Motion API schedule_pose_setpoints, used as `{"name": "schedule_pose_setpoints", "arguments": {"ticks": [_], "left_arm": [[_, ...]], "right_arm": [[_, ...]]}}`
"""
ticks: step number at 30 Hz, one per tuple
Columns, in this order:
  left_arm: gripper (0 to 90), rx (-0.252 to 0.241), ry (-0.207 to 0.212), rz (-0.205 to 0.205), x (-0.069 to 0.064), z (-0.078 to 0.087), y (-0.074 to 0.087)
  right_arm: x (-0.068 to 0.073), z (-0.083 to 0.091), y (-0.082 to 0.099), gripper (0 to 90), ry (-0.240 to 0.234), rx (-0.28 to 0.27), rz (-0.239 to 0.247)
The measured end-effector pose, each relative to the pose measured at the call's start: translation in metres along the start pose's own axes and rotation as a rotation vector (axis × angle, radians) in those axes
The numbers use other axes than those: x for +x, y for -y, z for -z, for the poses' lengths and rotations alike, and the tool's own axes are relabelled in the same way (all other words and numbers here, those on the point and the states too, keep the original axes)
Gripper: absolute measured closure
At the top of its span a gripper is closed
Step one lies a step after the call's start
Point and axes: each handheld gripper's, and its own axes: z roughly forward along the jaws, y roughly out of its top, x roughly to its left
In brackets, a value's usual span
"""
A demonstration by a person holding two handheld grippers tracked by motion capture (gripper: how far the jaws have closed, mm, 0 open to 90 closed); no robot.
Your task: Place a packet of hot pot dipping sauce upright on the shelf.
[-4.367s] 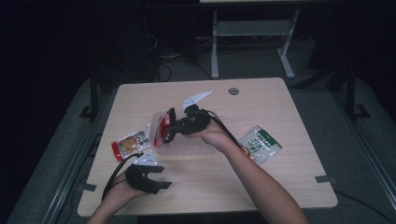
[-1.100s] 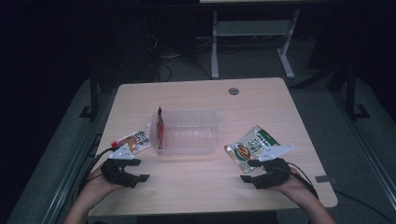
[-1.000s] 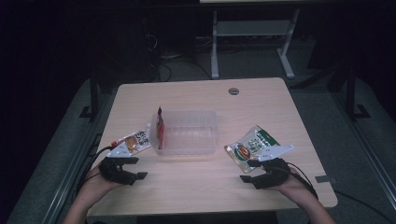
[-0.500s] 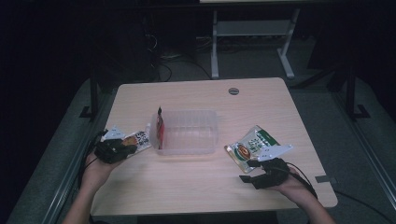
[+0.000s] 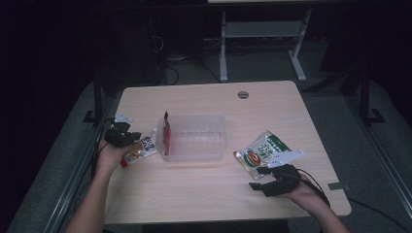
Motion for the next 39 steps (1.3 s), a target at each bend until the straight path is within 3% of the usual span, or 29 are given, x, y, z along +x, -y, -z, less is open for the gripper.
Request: {"name": "schedule_pose_setpoints", "arguments": {"ticks": [4, 10, 12, 18, 26, 39], "left_arm": [[89.8, 0.053, -0.005, 0.024, 0.005, -0.019, 0.003], [89.9, 0.087, -0.01, 0.039, 0.009, -0.033, 0.008], [90.0, 0.091, -0.005, 0.024, 0.01, -0.034, 0.01], [90.0, 0.11, 0.016, -0.002, 0.008, -0.033, 0.012], [90.0, 0.132, 0.084, 0.014, 0.004, -0.022, 0.024], [90.0, 0.146, 0.147, -0.017, -0.015, -0.002, 0.043]], "right_arm": [[0.0, 0.0, 0.0, 35.1, 0.001, -0.003, -0.002], [0.0, 0.0, 0.0, 35.3, 0.0, 0.004, -0.002], [0.001, 0.0, 0.0, 35.3, -0.001, 0.003, -0.003], [0.001, 0.0, 0.001, 35.3, -0.001, 0.008, 0.0], [0.001, 0.0, 0.001, 35.3, 0.001, 0.003, -0.003], [0.002, 0.0, 0.0, 35.3, 0.001, 0.01, -0.007]]}}
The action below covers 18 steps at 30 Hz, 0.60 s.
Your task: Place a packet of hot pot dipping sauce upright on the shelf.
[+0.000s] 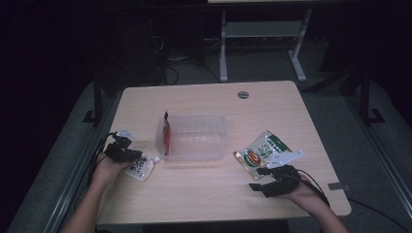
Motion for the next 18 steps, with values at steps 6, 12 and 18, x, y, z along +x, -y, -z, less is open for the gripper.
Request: {"name": "schedule_pose_setpoints", "arguments": {"ticks": [6, 12, 18], "left_arm": [[90.0, -0.005, 0.017, -0.022, -0.008, 0.002, 0.0], [89.9, -0.094, -0.069, 0.027, 0.015, 0.025, 0.001], [90.0, -0.132, -0.175, 0.109, 0.049, 0.039, 0.013]], "right_arm": [[0.0, 0.001, 0.0, 35.4, 0.003, -0.005, -0.002], [0.0, 0.001, 0.0, 35.4, 0.004, -0.004, -0.001], [-0.001, -0.002, 0.0, 35.5, -0.001, 0.005, 0.003]]}}
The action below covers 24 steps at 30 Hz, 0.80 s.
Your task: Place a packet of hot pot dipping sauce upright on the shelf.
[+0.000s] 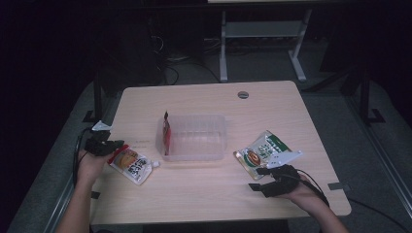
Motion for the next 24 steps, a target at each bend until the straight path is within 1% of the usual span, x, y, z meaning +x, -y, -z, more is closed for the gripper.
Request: {"name": "schedule_pose_setpoints", "arguments": {"ticks": [1, 3, 4, 6, 8, 9, 11, 12, 13, 16, 18, 20, 21, 22, 24], "left_arm": [[90.0, 0.004, -0.009, 0.006, 0.003, -0.001, 0.002], [90.0, 0.025, -0.02, 0.02, 0.01, -0.005, 0.006], [90.0, 0.039, -0.034, 0.018, 0.011, -0.007, 0.008], [90.0, 0.056, -0.035, 0.029, 0.014, -0.012, 0.012], [89.9, 0.079, -0.049, 0.03, 0.017, -0.015, 0.016], [90.0, 0.09, -0.044, 0.037, 0.019, -0.016, 0.018], [89.9, 0.088, -0.025, 0.051, 0.021, -0.017, 0.021], [90.0, 0.083, -0.004, 0.06, 0.023, -0.016, 0.023], [90.0, 0.076, 0.003, 0.065, 0.023, -0.015, 0.024], [90.0, 0.082, 0.027, 0.063, 0.021, -0.014, 0.026], [90.0, 0.084, 0.055, 0.061, 0.018, -0.013, 0.027], [90.0, 0.094, 0.072, 0.043, 0.014, -0.011, 0.028], [90.0, 0.095, 0.092, 0.027, 0.01, -0.011, 0.028], [90.0, 0.097, 0.108, 0.02, 0.007, -0.011, 0.028], [90.0, 0.102, 0.129, -0.003, 0.001, -0.011, 0.028]], "right_arm": [[0.001, 0.0, 0.0, 35.5, -0.002, 0.002, -0.003], [0.001, 0.0, 0.0, 35.4, -0.001, -0.001, 0.008], [0.001, 0.0, 0.0, 35.4, -0.001, 0.0, 0.003], [0.0, 0.0, 0.0, 35.5, 0.0, -0.001, 0.002], [0.0, 0.0, 0.0, 35.5, 0.0, 0.001, -0.001], [0.0, 0.0, 0.0, 35.5, -0.001, 0.003, -0.006], [0.0, 0.0, 0.0, 35.4, -0.002, 0.002, 0.0], [0.0, 0.0, 0.0, 35.5, -0.003, 0.001, 0.0], [0.0, 0.0, 0.0, 35.5, -0.002, 0.001, 0.001], [0.0, 0.0, 0.0, 35.5, -0.001, -0.001, 0.0], [0.0, 0.0, 0.0, 35.4, -0.001, 0.001, -0.006], [0.0, 0.0, 0.0, 35.4, -0.002, 0.0, -0.008], [0.0, 0.0, 0.0, 35.5, -0.002, -0.001, -0.009], [0.0, 0.0, 0.0, 35.4, -0.003, -0.002, -0.006], [0.0, -0.001, 0.0, 35.4, -0.004, -0.002, -0.004]]}}
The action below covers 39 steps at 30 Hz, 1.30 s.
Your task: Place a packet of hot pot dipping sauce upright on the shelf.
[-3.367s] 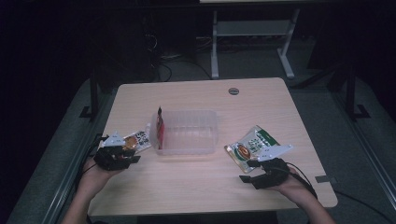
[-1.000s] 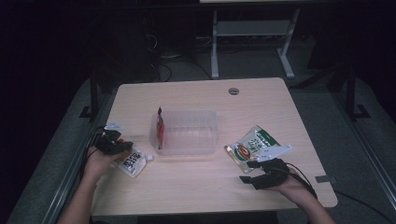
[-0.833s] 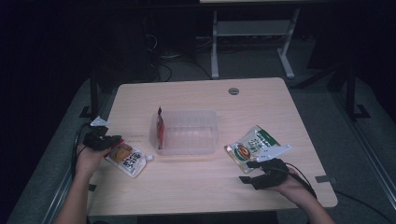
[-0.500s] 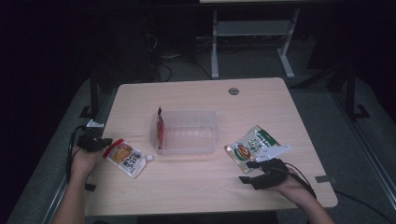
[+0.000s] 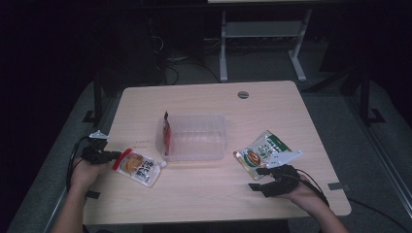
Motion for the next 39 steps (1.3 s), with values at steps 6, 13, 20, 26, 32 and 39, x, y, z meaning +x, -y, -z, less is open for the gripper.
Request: {"name": "schedule_pose_setpoints", "arguments": {"ticks": [6, 13, 20, 26, 32, 39], "left_arm": [[90.0, 0.034, 0.054, -0.061, -0.025, 0.0, -0.002], [89.9, 0.052, 0.1, -0.129, -0.054, 0.004, 0.003], [89.9, 0.059, 0.141, -0.202, -0.087, 0.002, 0.003], [89.9, 0.039, 0.192, -0.257, -0.123, -0.001, -0.002], [89.9, 0.025, 0.231, -0.324, -0.151, -0.006, -0.009], [89.8, 0.002, 0.267, -0.376, -0.168, -0.007, -0.02]], "right_arm": [[0.001, 0.001, 0.0, 35.4, 0.001, -0.002, 0.004], [0.001, 0.001, -0.001, 35.4, 0.001, -0.003, 0.004], [0.002, 0.001, -0.001, 35.4, 0.001, -0.004, 0.014], [0.002, 0.001, -0.002, 35.4, 0.0, -0.004, 0.021], [0.004, 0.0, -0.003, 35.4, -0.005, -0.004, 0.017], [0.004, -0.001, -0.003, 35.4, -0.007, -0.003, 0.025]]}}
